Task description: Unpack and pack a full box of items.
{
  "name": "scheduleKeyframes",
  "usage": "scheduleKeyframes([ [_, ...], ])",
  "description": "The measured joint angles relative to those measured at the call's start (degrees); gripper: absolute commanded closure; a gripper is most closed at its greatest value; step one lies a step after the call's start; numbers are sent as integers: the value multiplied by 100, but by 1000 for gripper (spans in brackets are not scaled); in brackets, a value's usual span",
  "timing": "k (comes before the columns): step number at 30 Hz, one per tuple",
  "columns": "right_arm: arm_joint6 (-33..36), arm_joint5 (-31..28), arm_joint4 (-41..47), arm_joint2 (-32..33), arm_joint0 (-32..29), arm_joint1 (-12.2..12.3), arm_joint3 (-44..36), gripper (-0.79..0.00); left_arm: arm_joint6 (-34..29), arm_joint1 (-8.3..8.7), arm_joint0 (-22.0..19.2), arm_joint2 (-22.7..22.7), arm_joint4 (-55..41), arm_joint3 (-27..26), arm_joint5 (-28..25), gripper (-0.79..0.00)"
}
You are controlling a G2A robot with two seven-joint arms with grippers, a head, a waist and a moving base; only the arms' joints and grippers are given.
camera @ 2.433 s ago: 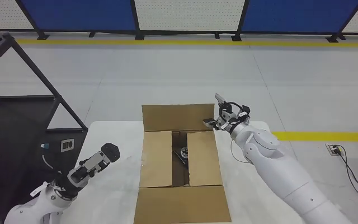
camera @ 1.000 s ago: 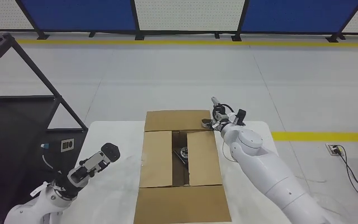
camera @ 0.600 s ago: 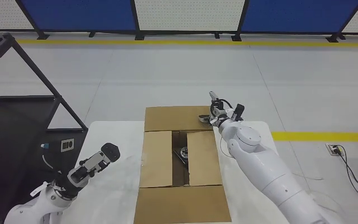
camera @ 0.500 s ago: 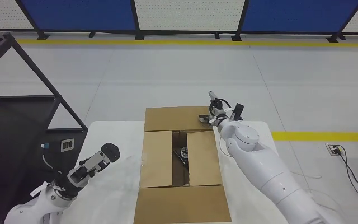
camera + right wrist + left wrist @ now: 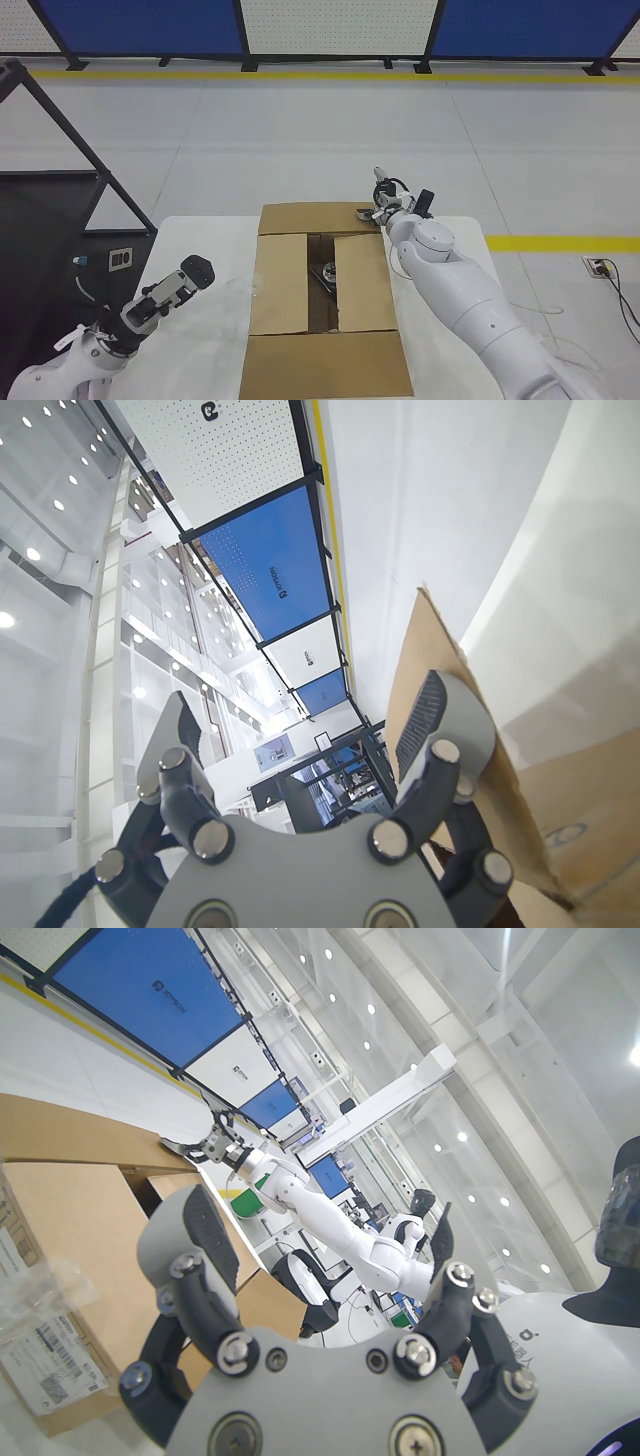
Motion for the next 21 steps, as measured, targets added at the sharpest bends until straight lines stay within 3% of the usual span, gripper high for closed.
scheduleKeyframes([
  [15, -124, 78, -492, 25, -134, -31, -329, -785, 0, 0, 0, 0, 0, 0, 0, -785],
  [21, -109, 596, -860, 38, -67, -80, -269, -785, 0, 0, 0, 0, 0, 0, 0, -785],
])
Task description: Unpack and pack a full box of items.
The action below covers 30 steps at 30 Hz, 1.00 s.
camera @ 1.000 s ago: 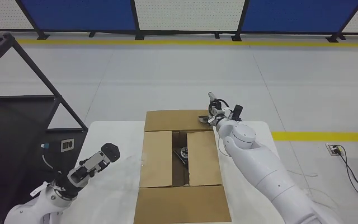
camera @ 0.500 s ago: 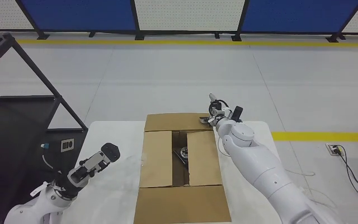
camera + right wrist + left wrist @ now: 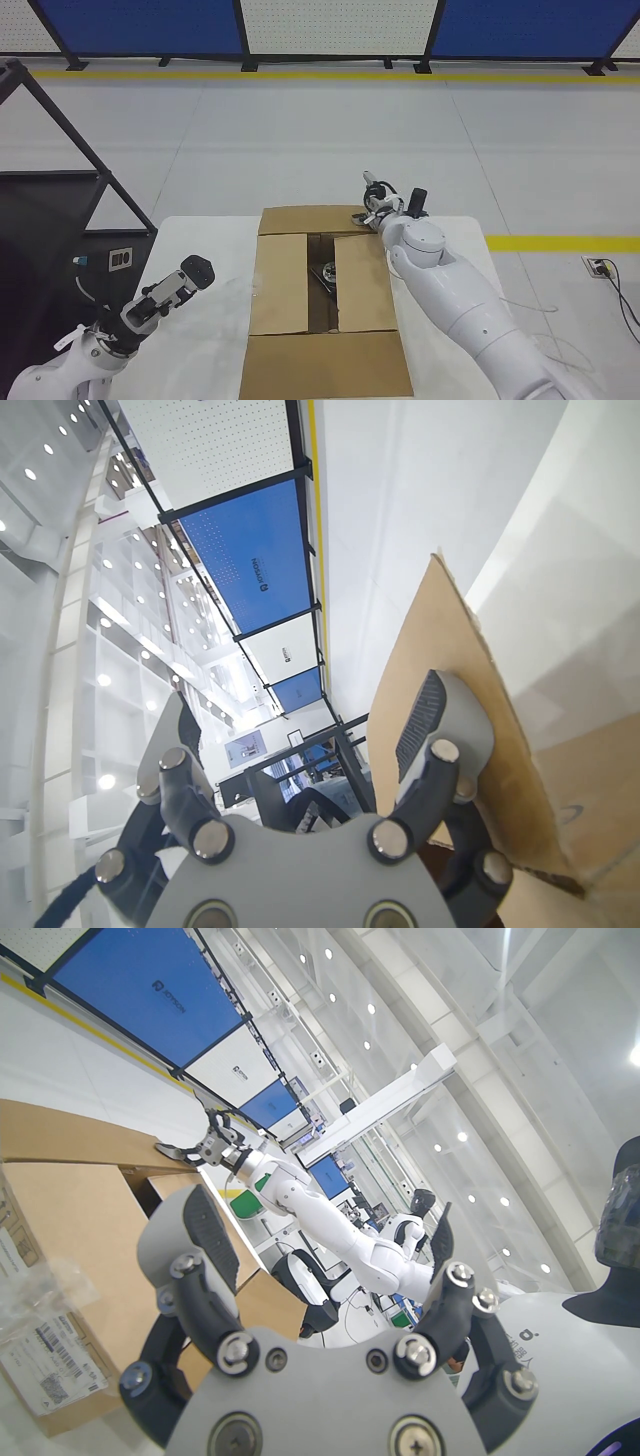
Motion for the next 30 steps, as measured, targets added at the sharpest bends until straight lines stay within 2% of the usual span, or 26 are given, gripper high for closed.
scheduleKeyframes([
  [5, 172, 301, -215, 22, 81, -58, 111, -785, 0, 0, 0, 0, 0, 0, 0, -785],
  [15, 280, 448, -567, 106, 173, -178, 302, -785, 0, 0, 0, 0, 0, 0, 0, -785],
  [19, 331, 161, -601, 241, 172, -204, 314, -785, 0, 0, 0, 0, 0, 0, 0, -785],
  [25, 925, -504, -581, 607, 34, -139, 133, -785, 0, 0, 0, 0, 0, 0, 0, -785],
  [30, 2005, -943, -504, 1006, -244, 3, -233, -785, 0, 0, 0, 0, 0, 0, 0, -785],
])
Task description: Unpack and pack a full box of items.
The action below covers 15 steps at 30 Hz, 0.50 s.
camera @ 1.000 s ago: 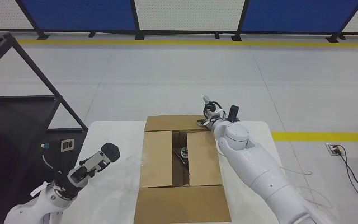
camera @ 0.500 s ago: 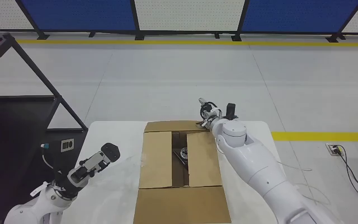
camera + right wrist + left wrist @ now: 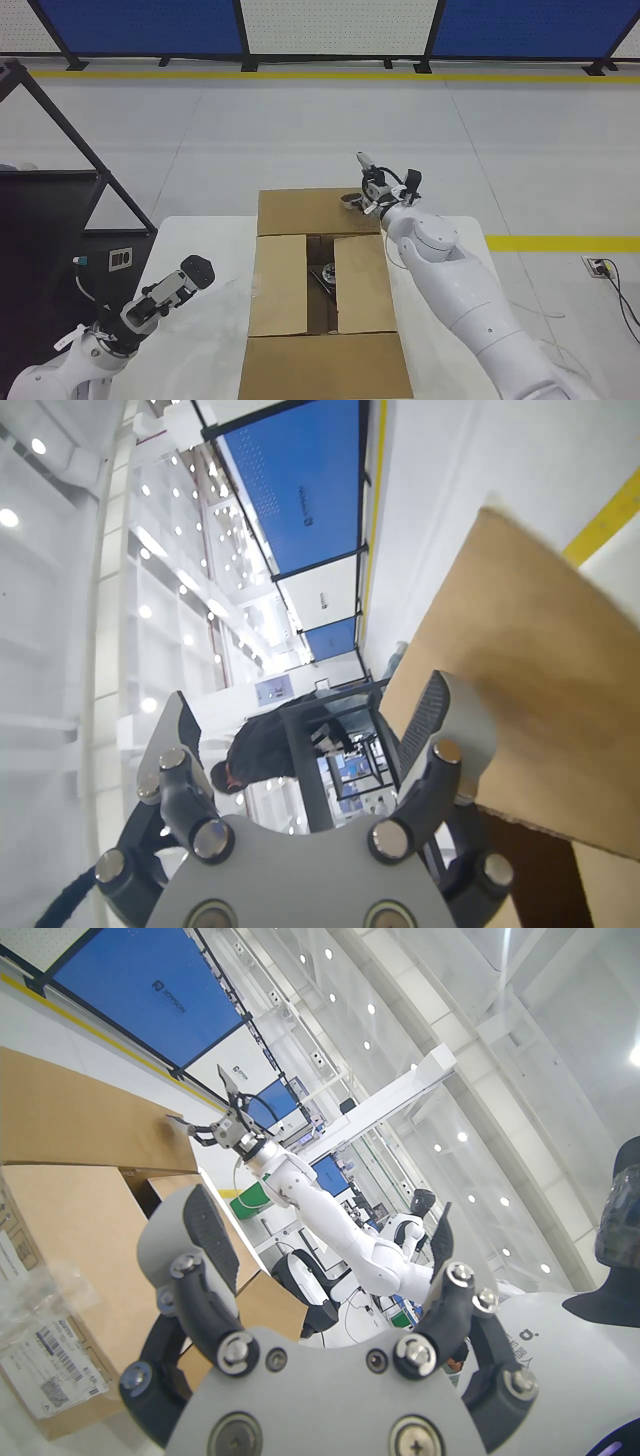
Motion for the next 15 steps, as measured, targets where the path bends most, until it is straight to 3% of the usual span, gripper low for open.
scheduleKeyframes([
  [8, 2234, 2, -943, 390, -389, 367, -731, -785, 0, 0, 0, 0, 0, 0, 0, -785],
  [11, 2630, 116, -1301, 473, -489, 461, -964, -785, 0, 0, 0, 0, 0, 0, 0, -785],
  [15, 2643, 131, -1312, 479, -491, 464, -974, -785, 0, 0, 0, 0, 0, 0, 0, -785],
])
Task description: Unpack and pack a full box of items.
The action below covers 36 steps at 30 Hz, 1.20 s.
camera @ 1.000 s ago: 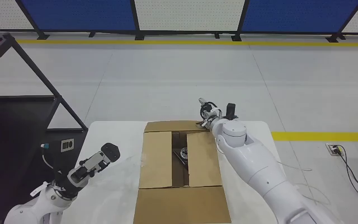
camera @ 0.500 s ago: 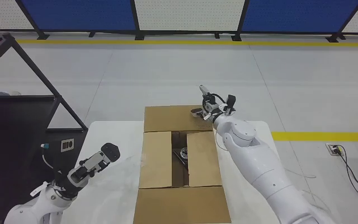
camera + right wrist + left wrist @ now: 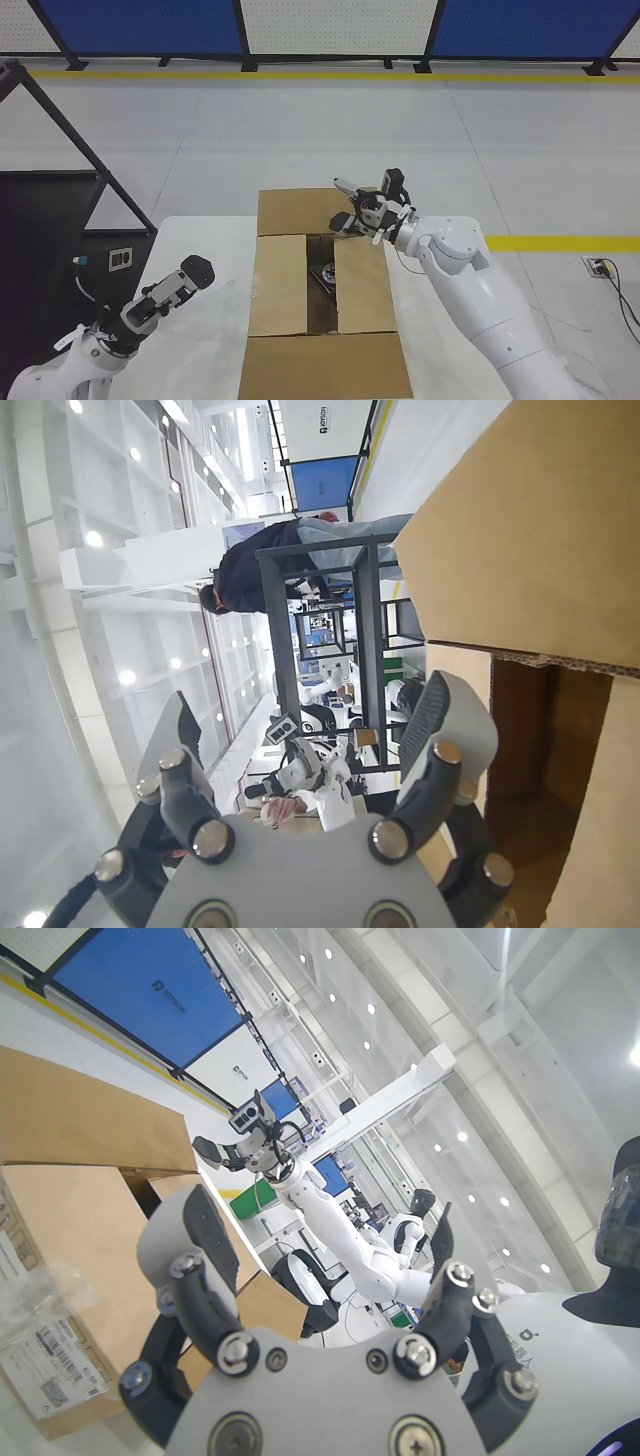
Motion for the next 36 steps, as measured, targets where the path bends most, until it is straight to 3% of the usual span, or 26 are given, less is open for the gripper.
scheduleKeyframes([
  [11, 191, -222, -38, 86, -255, 41, -281, -785, 225, 11, 46, -108, 171, -2, 95, -785],
  [16, 483, 100, -715, -186, -206, 47, -551, -785, 198, 54, 137, -437, 241, 29, 45, -785],
  [20, 448, 729, -1633, -482, -39, 42, -622, -785, 98, 93, 310, -730, 263, 215, 74, -785],
  [31, 586, 688, -1727, -683, -140, 16, -829, -785, 139, 97, 313, -645, 366, 171, 188, -785],
  [36, 875, 657, -1960, -936, -71, -48, -779, -785, -58, 136, 228, -541, 637, 415, 273, -785],
])
